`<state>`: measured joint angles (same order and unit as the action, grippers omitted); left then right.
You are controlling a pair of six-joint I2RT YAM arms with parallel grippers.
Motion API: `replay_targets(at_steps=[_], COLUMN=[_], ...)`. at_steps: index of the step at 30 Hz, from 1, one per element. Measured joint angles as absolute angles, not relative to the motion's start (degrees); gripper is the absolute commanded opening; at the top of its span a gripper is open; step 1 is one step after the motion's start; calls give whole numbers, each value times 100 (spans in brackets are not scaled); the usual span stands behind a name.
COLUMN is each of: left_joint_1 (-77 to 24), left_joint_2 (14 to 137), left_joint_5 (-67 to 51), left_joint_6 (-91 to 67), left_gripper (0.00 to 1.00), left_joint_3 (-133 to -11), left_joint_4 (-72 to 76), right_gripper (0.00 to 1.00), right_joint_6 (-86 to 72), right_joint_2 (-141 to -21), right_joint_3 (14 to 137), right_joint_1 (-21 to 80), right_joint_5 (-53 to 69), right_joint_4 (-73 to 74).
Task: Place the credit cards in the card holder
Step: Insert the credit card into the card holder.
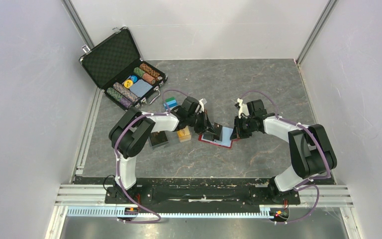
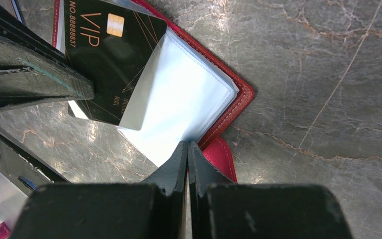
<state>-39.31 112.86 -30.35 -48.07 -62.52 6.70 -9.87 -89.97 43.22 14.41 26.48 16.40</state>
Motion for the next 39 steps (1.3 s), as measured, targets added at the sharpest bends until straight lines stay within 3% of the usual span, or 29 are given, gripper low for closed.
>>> replay_targets(at_steps=[34, 39], left_joint_1=[-3951, -3951], left_joint_2=[11343, 11367], left_joint_5=[-3516, -3798], left_joint_6=[-5113, -5166], left_gripper=[2, 2], left_joint_3=[-6058, -5946], left_joint_4=[814, 1236], right_gripper=[0, 4], right_joint_6=[-1000, -998], right_joint_2=[-8995, -8995], right_joint_3=[4322, 4322], right_joint_1=[1441, 1441], right_joint_5=[2644, 2644], right_joint_4=[1640, 1643])
